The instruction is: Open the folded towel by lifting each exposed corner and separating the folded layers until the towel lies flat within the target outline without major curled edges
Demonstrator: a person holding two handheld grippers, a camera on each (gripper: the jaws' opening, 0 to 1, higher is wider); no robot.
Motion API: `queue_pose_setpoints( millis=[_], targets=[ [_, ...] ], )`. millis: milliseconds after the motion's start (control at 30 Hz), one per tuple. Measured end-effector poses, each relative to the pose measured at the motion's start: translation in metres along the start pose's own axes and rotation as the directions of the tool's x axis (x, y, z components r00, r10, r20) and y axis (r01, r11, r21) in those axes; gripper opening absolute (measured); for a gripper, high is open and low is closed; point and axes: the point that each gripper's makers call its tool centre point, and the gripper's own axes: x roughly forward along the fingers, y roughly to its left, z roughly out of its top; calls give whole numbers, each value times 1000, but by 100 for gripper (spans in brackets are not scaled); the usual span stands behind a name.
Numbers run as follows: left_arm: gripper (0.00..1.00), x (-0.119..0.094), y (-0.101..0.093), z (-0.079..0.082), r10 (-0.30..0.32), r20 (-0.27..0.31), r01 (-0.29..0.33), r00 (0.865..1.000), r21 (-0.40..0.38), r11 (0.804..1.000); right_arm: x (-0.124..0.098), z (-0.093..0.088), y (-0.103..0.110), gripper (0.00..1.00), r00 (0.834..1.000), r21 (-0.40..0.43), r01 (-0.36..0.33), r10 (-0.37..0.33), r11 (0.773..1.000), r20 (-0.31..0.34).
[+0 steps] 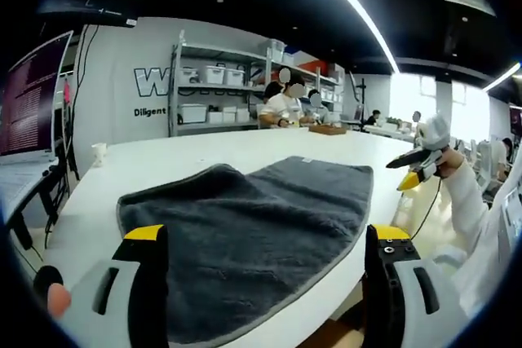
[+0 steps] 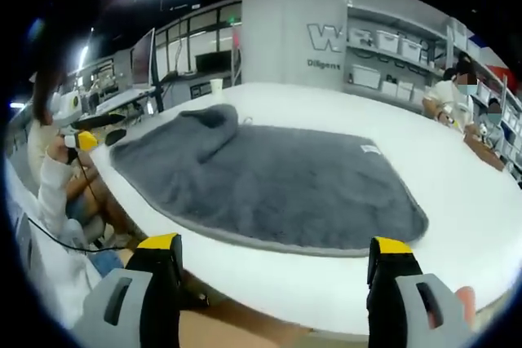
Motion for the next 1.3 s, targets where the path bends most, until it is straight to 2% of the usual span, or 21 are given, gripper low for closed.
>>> queue_pose_setpoints(
  millis=[100, 167, 267, 400, 467, 533, 633, 733, 800, 1000, 1133, 1300],
  targets=[
    [100, 0, -2, -1, -16, 1, 16, 1000, -11, 1000, 3, 13, -4, 96, 1000, -38, -7, 8, 999, 22],
    [100, 0, -1, -2, -21, 1, 21, 1000, -19, 1000, 7, 39, -15, 95, 992, -90, 15, -4, 996, 124],
    [100, 0, -1, -4, -25, -3, 25, 1000, -22, 999, 11, 57, -31, 93, 982, -141, 46, -19, 989, 190],
    [100, 0, -1, -6, -32, -15, 32, 999, -17, 999, 25, 69, -56, 93, 984, -186, 39, -5, 982, 180],
    [100, 0, -1, -6, -37, -16, 36, 999, -18, 999, 33, 74, -64, 93, 984, -209, 16, 21, 978, 175],
    [100, 0, 0, -6, -48, -12, 48, 999, -22, 999, 49, 80, -75, 93, 986, -234, -36, 73, 972, 152],
    [100, -1, 1, -4, -48, -5, 48, 999, -23, 999, 65, 90, -87, 95, 982, -234, -91, 126, 968, 138],
    [100, -1, 4, -4, -46, -1, 46, 999, -22, 999, 82, 102, -101, 97, 982, -239, -109, 141, 965, 122],
    [100, -2, 6, -3, -45, 1, 45, 999, -24, 999, 94, 109, -106, 98, 982, -210, -134, 159, 968, 105],
    [100, -3, 9, -1, -47, 12, 47, 999, -18, 999, 126, 126, -125, 99, 985, -190, -141, 158, 972, 74],
    [100, -3, 13, -1, -43, 24, 44, 999, -26, 999, 151, 136, -144, 98, 988, -132, -125, 136, 983, 73],
    [100, -1, 18, -4, -35, 21, 35, 999, -20, 999, 190, 134, -171, 97, 997, -81, -73, 75, 994, 30]
  ],
)
